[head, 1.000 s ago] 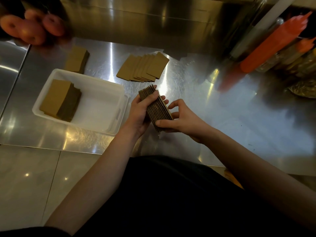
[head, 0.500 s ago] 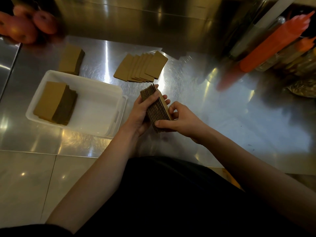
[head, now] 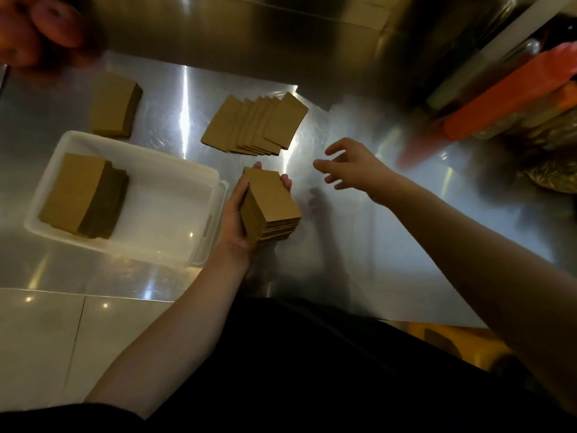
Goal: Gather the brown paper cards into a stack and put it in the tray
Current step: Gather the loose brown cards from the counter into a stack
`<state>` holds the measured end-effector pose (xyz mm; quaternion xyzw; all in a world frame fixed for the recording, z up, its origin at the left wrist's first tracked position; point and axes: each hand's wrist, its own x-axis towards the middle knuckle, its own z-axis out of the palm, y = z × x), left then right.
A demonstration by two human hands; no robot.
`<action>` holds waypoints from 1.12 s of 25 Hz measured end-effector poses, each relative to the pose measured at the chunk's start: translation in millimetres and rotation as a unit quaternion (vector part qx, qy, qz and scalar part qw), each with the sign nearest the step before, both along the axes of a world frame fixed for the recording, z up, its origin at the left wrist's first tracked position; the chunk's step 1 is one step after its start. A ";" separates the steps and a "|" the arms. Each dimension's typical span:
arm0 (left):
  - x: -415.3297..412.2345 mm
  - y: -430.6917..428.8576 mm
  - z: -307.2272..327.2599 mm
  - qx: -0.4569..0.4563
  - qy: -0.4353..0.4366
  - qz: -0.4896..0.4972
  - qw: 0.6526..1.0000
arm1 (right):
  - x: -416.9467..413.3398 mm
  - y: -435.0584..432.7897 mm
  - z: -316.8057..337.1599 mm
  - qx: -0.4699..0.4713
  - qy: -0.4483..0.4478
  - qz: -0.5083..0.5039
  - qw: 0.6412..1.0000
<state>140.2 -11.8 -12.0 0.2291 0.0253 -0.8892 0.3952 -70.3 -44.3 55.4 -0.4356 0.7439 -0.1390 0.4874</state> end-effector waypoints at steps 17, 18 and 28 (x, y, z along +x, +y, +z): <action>0.0 -29.6 -28.8 0.031 0.070 -0.009 0.997 | 17.5 -144.9 -79.3 -0.061 0.286 0.173 0.941; -0.3 -29.3 -30.0 0.035 0.061 -0.008 0.997 | 15.0 -144.9 -79.8 -0.074 0.272 0.164 0.945; 0.8 -30.3 -25.3 0.048 0.053 0.006 0.997 | -1.4 -142.0 -64.0 -0.038 -0.010 0.055 0.998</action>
